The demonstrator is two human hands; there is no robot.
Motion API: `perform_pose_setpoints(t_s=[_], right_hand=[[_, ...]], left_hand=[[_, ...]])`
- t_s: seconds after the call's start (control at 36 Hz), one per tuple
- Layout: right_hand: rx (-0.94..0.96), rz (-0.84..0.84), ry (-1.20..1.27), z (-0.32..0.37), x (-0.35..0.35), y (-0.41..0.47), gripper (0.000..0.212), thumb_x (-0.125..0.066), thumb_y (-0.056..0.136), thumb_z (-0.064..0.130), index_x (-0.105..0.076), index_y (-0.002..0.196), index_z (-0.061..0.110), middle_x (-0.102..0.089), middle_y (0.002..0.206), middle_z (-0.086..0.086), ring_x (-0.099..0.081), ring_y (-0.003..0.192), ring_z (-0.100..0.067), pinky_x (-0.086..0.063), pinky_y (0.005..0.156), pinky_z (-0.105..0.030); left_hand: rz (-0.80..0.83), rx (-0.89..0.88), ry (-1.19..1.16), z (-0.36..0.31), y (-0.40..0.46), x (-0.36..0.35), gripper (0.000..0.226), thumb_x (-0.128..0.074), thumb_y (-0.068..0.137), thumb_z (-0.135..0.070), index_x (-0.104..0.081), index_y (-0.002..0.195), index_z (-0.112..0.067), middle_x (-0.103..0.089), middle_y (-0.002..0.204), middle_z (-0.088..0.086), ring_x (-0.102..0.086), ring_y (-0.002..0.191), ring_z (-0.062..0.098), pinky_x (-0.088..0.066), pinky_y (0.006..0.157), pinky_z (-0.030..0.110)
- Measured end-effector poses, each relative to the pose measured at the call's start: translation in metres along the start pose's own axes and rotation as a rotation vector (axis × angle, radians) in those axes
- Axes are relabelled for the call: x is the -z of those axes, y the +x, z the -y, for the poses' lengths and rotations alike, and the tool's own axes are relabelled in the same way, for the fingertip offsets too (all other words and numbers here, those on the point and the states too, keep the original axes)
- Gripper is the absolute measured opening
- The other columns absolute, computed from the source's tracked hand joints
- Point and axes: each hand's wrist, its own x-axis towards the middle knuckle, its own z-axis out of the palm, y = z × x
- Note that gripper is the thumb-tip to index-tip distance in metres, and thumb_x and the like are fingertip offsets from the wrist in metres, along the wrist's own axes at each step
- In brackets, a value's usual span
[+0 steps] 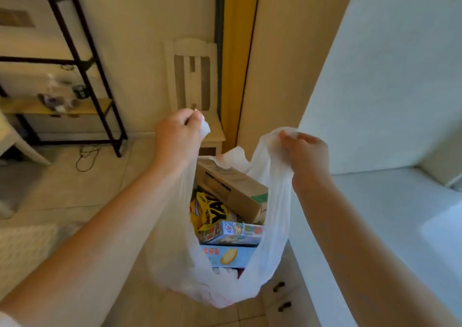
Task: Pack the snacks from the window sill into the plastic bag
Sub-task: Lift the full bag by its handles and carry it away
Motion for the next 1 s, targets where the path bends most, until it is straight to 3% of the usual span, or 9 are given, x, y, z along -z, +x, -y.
perform_pose_setpoints(t_s=[0.08, 0.17, 0.36, 0.53, 0.72, 0.81, 0.86, 0.92, 1.0], right_hand=[[-0.066, 0.051, -0.027, -0.014, -0.042, 0.009, 0.008, -0.059, 0.09, 0.021, -0.063, 0.096, 0.017, -0.064, 0.089, 0.0, -0.059, 0.092, -0.02, -0.046, 0.079, -0.029], [-0.17, 0.069, -0.051, -0.031, -0.081, 0.022, 0.029, -0.059, 0.09, 0.025, -0.062, 0.116, 0.013, -0.064, 0.105, -0.004, -0.059, 0.098, -0.022, -0.047, 0.084, -0.031], [-0.285, 0.18, -0.137, -0.058, -0.154, 0.063, 0.023, -0.056, 0.091, 0.022, -0.062, 0.112, 0.013, -0.06, 0.085, 0.0, -0.058, 0.089, -0.021, -0.046, 0.072, -0.029], [-0.315, 0.272, -0.166, -0.072, -0.221, 0.117, 0.028, -0.057, 0.091, 0.022, -0.06, 0.114, 0.006, -0.059, 0.093, -0.005, -0.057, 0.088, -0.021, -0.045, 0.069, -0.025], [-0.215, 0.424, -0.439, -0.075, -0.29, 0.189, 0.023, -0.037, 0.094, 0.015, -0.055, 0.081, 0.008, -0.045, 0.064, 0.0, -0.047, 0.064, -0.018, -0.028, 0.05, -0.023], [-0.129, 0.441, -0.57, -0.07, -0.31, 0.218, 0.013, -0.044, 0.09, 0.006, -0.055, 0.096, 0.007, -0.037, 0.062, 0.001, -0.041, 0.06, -0.015, -0.022, 0.046, -0.022], [-0.261, 0.504, -0.382, -0.071, -0.324, 0.238, 0.008, -0.05, 0.089, 0.004, -0.054, 0.087, 0.01, -0.04, 0.063, 0.002, -0.043, 0.059, -0.013, -0.028, 0.044, -0.019], [-0.251, 0.494, -0.31, -0.068, -0.334, 0.252, 0.021, -0.056, 0.089, 0.012, -0.051, 0.07, 0.016, -0.047, 0.064, 0.003, -0.048, 0.059, -0.012, -0.037, 0.049, -0.019], [-0.297, 0.473, -0.332, -0.06, -0.354, 0.279, 0.012, -0.055, 0.092, 0.022, -0.055, 0.087, 0.011, -0.055, 0.082, -0.001, -0.052, 0.083, -0.018, -0.04, 0.068, -0.025]], left_hand=[[-0.018, 0.033, 0.099, 0.039, 0.013, 0.018, 0.042, -0.043, 0.098, -0.021, -0.046, 0.059, -0.006, -0.043, 0.055, 0.003, -0.038, 0.052, 0.01, -0.027, 0.046, 0.017], [-0.042, 0.091, 0.164, 0.083, 0.027, 0.032, 0.039, -0.042, 0.098, -0.02, -0.054, 0.069, 0.003, -0.052, 0.064, 0.013, -0.046, 0.059, 0.018, -0.033, 0.055, 0.027], [-0.079, 0.289, 0.3, 0.162, 0.066, 0.051, 0.039, -0.038, 0.1, -0.022, -0.052, 0.068, -0.005, -0.045, 0.059, 0.005, -0.046, 0.06, 0.022, -0.035, 0.054, 0.031], [-0.124, 0.72, 0.097, 0.197, 0.116, 0.04, 0.031, -0.041, 0.099, -0.027, -0.06, 0.107, -0.005, -0.063, 0.099, 0.013, -0.061, 0.096, 0.027, -0.05, 0.092, 0.041], [-0.097, 0.922, 0.071, 0.221, 0.176, 0.013, 0.034, -0.065, 0.086, -0.032, -0.06, 0.114, -0.012, -0.064, 0.104, 0.007, -0.061, 0.097, 0.023, -0.047, 0.083, 0.034], [-0.143, 0.977, 0.041, 0.227, 0.201, 0.002, 0.023, -0.063, 0.088, -0.024, -0.061, 0.108, -0.012, -0.063, 0.096, 0.006, -0.06, 0.094, 0.024, -0.045, 0.081, 0.034], [-0.162, 1.005, 0.053, 0.227, 0.218, -0.005, 0.015, -0.062, 0.088, -0.019, -0.061, 0.101, -0.012, -0.061, 0.094, 0.008, -0.06, 0.096, 0.027, -0.047, 0.085, 0.037], [-0.156, 1.025, 0.109, 0.229, 0.235, -0.011, 0.01, -0.06, 0.089, -0.017, -0.06, 0.097, -0.011, -0.061, 0.093, 0.012, -0.061, 0.095, 0.029, -0.048, 0.089, 0.04], [-0.147, 1.06, 0.15, 0.245, 0.266, -0.019, 0.012, -0.061, 0.089, -0.02, -0.061, 0.09, -0.008, -0.061, 0.083, 0.01, -0.061, 0.084, 0.027, -0.05, 0.079, 0.036]])
